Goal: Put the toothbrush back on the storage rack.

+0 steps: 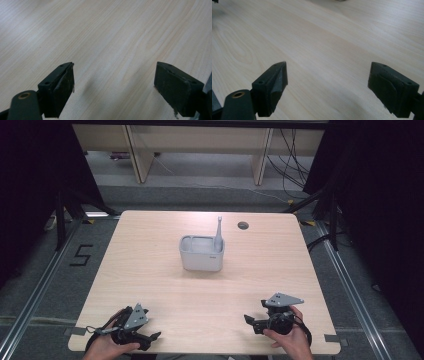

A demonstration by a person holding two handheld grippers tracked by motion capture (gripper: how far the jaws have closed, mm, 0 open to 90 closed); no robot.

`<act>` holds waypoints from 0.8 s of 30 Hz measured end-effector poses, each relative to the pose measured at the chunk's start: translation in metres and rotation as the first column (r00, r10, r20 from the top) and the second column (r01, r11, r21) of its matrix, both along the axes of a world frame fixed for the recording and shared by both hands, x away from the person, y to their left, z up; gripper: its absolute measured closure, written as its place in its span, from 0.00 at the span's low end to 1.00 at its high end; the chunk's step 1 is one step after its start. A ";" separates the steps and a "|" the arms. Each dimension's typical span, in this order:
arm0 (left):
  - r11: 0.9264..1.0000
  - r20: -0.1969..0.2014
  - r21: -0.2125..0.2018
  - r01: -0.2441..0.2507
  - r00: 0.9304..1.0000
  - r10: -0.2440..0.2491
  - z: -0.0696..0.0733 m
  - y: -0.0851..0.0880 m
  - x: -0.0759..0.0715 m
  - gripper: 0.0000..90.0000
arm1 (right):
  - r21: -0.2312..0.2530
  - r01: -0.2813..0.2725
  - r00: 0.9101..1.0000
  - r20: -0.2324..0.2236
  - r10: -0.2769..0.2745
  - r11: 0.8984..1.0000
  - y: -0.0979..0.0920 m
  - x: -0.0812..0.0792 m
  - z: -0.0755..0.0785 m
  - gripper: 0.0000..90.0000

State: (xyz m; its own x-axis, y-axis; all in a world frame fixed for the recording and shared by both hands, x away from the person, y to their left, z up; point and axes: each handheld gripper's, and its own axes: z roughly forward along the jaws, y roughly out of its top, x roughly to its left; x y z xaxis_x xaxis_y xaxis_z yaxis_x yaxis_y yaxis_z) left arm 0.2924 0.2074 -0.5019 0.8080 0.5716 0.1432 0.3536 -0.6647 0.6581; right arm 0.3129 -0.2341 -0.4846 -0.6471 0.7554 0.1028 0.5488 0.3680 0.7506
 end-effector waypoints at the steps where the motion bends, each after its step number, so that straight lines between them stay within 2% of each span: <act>1: 1.000 0.000 -0.007 -0.004 1.000 0.004 0.000 0.000 0.000 0.18 | -0.005 0.001 1.000 -0.005 -0.001 1.000 0.001 -0.001 -0.001 0.19; 2: 1.000 -0.001 -0.008 -0.003 1.000 0.003 0.000 0.000 0.000 0.18 | -0.002 0.008 1.000 -0.021 -0.009 1.000 0.001 -0.003 -0.001 0.19; 4: 1.000 -0.002 -0.009 -0.002 1.000 0.002 0.000 0.000 0.000 0.18 | -0.023 0.000 1.000 -0.004 0.000 1.000 0.000 -0.004 -0.001 0.18; 5: 1.000 -0.001 -0.008 -0.002 1.000 0.002 0.000 0.000 0.000 0.18 | -0.010 0.004 0.999 -0.037 -0.004 1.000 0.002 -0.006 -0.001 0.18; 8: 1.000 0.000 -0.008 -0.003 1.000 0.003 -0.001 -0.001 -0.001 0.18 | -0.035 -0.012 1.000 -0.017 0.012 0.999 0.000 -0.008 -0.002 0.18; 9: 1.000 -0.002 -0.008 -0.002 1.000 0.002 0.000 -0.001 0.000 0.18 | -0.040 -0.012 0.999 -0.033 0.010 0.999 0.000 -0.010 -0.002 0.18; 12: 1.000 -0.002 -0.008 -0.002 1.000 0.002 0.000 -0.001 -0.001 0.18 | -0.052 -0.022 1.000 -0.022 0.021 0.998 0.000 -0.010 -0.003 0.18; 14: 1.000 -0.001 -0.009 -0.005 1.000 0.005 0.000 -0.001 -0.001 0.18 | -0.060 -0.011 0.999 -0.035 0.009 0.998 -0.001 -0.012 -0.004 0.18; 15: 1.000 -0.001 -0.007 -0.003 1.000 0.003 0.000 -0.001 -0.001 0.18 | -0.063 -0.013 1.000 -0.022 0.012 0.998 -0.001 -0.012 -0.004 0.18; 16: 1.000 -0.001 -0.007 -0.003 1.000 0.003 0.000 -0.001 -0.001 0.18 | -0.062 -0.011 1.000 -0.030 0.009 0.998 -0.001 -0.013 -0.004 0.18; 17: 1.000 -0.003 -0.007 -0.001 1.000 0.001 0.000 -0.001 -0.001 0.18 | -0.059 0.000 0.998 -0.059 -0.003 0.998 0.000 -0.016 -0.004 0.18; 19: 1.000 -0.001 -0.010 -0.006 1.000 0.006 -0.001 -0.001 -0.001 0.18 | -0.068 -0.022 0.999 -0.042 0.019 0.997 -0.002 -0.015 -0.004 0.18; 22: 1.000 -0.001 -0.009 -0.005 1.000 0.005 -0.001 -0.001 -0.001 0.18 | -0.060 0.007 0.998 -0.062 -0.011 0.998 -0.001 -0.018 -0.004 0.18; 23: 1.000 -0.002 -0.009 -0.005 1.000 0.005 -0.001 -0.001 -0.001 0.18 | -0.073 -0.016 0.999 -0.030 0.014 0.997 -0.003 -0.016 -0.005 0.18; 24: 1.000 -0.002 -0.009 -0.005 1.000 0.005 -0.001 -0.001 -0.001 0.18 | -0.074 -0.010 0.999 -0.050 0.006 0.997 -0.003 -0.017 -0.004 0.18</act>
State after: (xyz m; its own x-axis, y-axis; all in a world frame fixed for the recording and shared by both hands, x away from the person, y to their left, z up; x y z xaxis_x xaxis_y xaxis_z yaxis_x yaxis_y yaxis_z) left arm 0.2914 0.2064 -0.5025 0.8052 0.5770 0.1369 0.3582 -0.6572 0.6632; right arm 0.2954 -0.2370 -0.4885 -0.6484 0.7572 0.0789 0.5820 0.4262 0.6925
